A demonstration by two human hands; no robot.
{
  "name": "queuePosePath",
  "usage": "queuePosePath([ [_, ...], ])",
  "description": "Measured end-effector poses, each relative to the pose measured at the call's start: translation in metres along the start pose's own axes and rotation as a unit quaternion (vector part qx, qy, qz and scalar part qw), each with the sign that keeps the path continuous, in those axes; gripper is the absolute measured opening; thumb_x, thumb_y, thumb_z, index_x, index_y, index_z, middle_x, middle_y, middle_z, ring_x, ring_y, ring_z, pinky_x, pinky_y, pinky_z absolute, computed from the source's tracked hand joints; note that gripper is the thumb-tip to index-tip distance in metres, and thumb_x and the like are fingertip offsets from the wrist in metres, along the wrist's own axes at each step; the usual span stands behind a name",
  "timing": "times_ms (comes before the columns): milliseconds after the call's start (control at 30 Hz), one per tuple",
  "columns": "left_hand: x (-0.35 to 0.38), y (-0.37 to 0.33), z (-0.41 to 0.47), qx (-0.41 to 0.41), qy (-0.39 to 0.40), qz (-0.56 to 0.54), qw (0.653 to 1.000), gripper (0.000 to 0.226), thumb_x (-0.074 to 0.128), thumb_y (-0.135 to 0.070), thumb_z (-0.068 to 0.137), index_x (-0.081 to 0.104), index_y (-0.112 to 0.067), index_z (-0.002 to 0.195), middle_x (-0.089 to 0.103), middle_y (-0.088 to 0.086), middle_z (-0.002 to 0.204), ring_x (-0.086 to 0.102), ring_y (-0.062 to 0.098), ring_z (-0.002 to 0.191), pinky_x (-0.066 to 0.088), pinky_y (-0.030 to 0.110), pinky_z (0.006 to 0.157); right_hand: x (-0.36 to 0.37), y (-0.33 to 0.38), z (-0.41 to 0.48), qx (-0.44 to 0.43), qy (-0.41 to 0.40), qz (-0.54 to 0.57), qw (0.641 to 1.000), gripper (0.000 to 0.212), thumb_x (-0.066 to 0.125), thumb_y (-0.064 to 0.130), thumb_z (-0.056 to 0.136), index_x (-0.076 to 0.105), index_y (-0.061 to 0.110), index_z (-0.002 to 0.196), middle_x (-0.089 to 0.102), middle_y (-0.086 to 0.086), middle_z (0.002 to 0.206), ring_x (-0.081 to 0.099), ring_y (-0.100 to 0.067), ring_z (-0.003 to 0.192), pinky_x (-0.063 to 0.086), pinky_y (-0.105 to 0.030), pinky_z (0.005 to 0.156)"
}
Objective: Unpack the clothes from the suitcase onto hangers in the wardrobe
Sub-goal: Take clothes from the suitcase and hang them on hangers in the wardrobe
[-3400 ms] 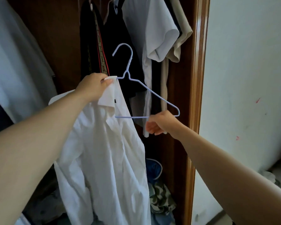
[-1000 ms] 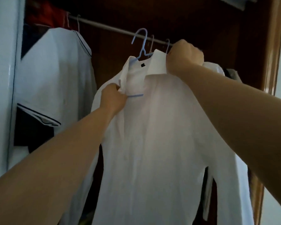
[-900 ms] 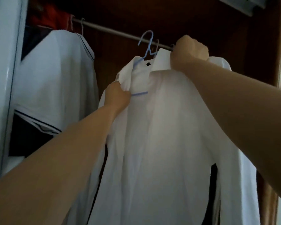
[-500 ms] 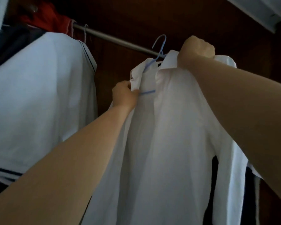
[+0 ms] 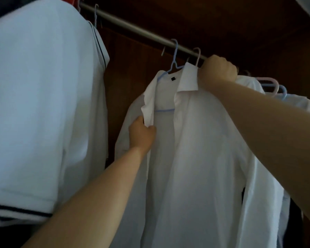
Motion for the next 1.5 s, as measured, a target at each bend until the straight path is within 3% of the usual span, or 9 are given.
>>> queuePosePath([
  [200, 0.001, 0.028, -0.031, 0.004, -0.033, 0.003, 0.999, 0.015, 0.048, -0.008, 0.092, 0.051, -0.003, 0.078, 0.056, 0.006, 0.073, 0.05, 0.013, 0.063, 0.037, 0.011, 0.051, 0.019, 0.006, -0.043, -0.218, -0.058, 0.089, 0.97, 0.05, 0.041, 0.014, 0.091, 0.042, 0.011, 0.14, 0.037, -0.015, 0.143, 0.035, -0.033, 0.131, 0.029, -0.039, 0.109],
  [400, -0.004, 0.034, -0.058, 0.042, -0.009, 0.013, 0.999, 0.019, 0.054, -0.006, 0.091, 0.042, -0.01, 0.076, 0.045, -0.003, 0.067, 0.041, 0.001, 0.057, 0.036, 0.007, 0.05, 0.054, 0.029, -0.108, -0.486, -0.004, -0.093, 0.869, 0.05, 0.04, 0.036, 0.087, 0.058, 0.015, 0.128, 0.054, -0.011, 0.135, 0.045, -0.032, 0.124, 0.028, -0.04, 0.104],
  [567, -0.006, 0.029, -0.07, 0.056, -0.019, 0.005, 0.998, 0.023, 0.055, -0.006, 0.092, 0.042, -0.014, 0.075, 0.043, -0.009, 0.065, 0.045, -0.002, 0.056, 0.037, 0.007, 0.052, 0.082, 0.035, -0.127, -0.551, 0.068, -0.239, 0.796, 0.046, 0.035, 0.027, 0.08, 0.072, 0.015, 0.105, 0.071, -0.006, 0.099, 0.055, -0.036, 0.115, 0.022, -0.047, 0.11],
  [700, -0.001, 0.026, -0.071, 0.045, -0.021, -0.025, 0.998, 0.013, 0.056, -0.009, 0.091, 0.051, -0.012, 0.079, 0.054, 0.004, 0.069, 0.047, 0.006, 0.058, 0.038, 0.012, 0.053, 0.089, 0.03, -0.133, -0.556, 0.141, -0.312, 0.757, 0.043, 0.04, 0.031, 0.092, 0.057, 0.023, 0.131, 0.063, -0.004, 0.122, 0.028, -0.034, 0.14, -0.001, -0.055, 0.118],
  [767, 0.003, 0.026, -0.071, 0.048, -0.014, -0.031, 0.998, 0.011, 0.054, -0.007, 0.091, 0.054, -0.01, 0.08, 0.056, 0.006, 0.071, 0.048, 0.008, 0.061, 0.039, 0.012, 0.055, 0.086, 0.031, -0.139, -0.562, 0.136, -0.338, 0.743, 0.031, 0.052, 0.032, 0.085, 0.069, 0.025, 0.11, 0.067, -0.003, 0.104, 0.046, -0.031, 0.126, 0.011, -0.055, 0.118],
  [867, 0.007, 0.025, -0.071, 0.049, 0.005, -0.052, 0.997, 0.019, 0.046, -0.004, 0.094, 0.06, -0.013, 0.085, 0.062, 0.003, 0.079, 0.055, 0.009, 0.071, 0.043, 0.012, 0.064, 0.087, 0.03, -0.134, -0.567, 0.103, -0.286, 0.766, 0.01, 0.066, 0.024, 0.07, 0.075, 0.024, 0.074, 0.065, 0.002, 0.073, 0.059, -0.027, 0.094, 0.031, -0.052, 0.112],
  [1033, 0.016, 0.023, -0.065, 0.049, 0.036, -0.035, 0.998, 0.013, 0.054, -0.008, 0.093, 0.063, -0.016, 0.089, 0.063, -0.008, 0.083, 0.057, -0.002, 0.076, 0.041, 0.002, 0.068, 0.087, 0.028, -0.131, -0.502, 0.161, -0.168, 0.833, 0.027, 0.046, 0.029, 0.094, 0.069, 0.025, 0.108, 0.063, 0.001, 0.103, 0.041, -0.023, 0.12, 0.002, -0.04, 0.116],
  [1267, 0.022, 0.02, -0.06, -0.092, 0.097, -0.107, 0.985, 0.019, 0.059, -0.016, 0.092, 0.068, -0.014, 0.076, 0.066, 0.0, 0.072, 0.059, 0.008, 0.064, 0.048, 0.013, 0.058, 0.09, 0.022, -0.128, -0.442, 0.206, -0.06, 0.871, 0.025, 0.05, 0.031, 0.093, 0.072, 0.023, 0.102, 0.07, 0.006, 0.1, 0.057, -0.015, 0.102, 0.012, -0.032, 0.113],
  [1500, 0.019, 0.013, -0.057, -0.278, 0.176, -0.278, 0.902, 0.012, 0.072, -0.016, 0.082, 0.073, -0.004, 0.082, 0.062, 0.011, 0.073, 0.051, 0.019, 0.065, 0.048, 0.032, 0.07, 0.082, 0.02, -0.13, -0.402, 0.201, 0.026, 0.893, 0.018, 0.065, 0.031, 0.086, 0.073, 0.019, 0.096, 0.069, 0.001, 0.092, 0.058, -0.02, 0.097, 0.03, -0.023, 0.099],
])
Point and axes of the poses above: each hand's wrist, its own z-axis towards the middle knuckle, its own x-axis out of the palm, y = z × x, the point moved 4 cm from there along z, towards the middle knuckle
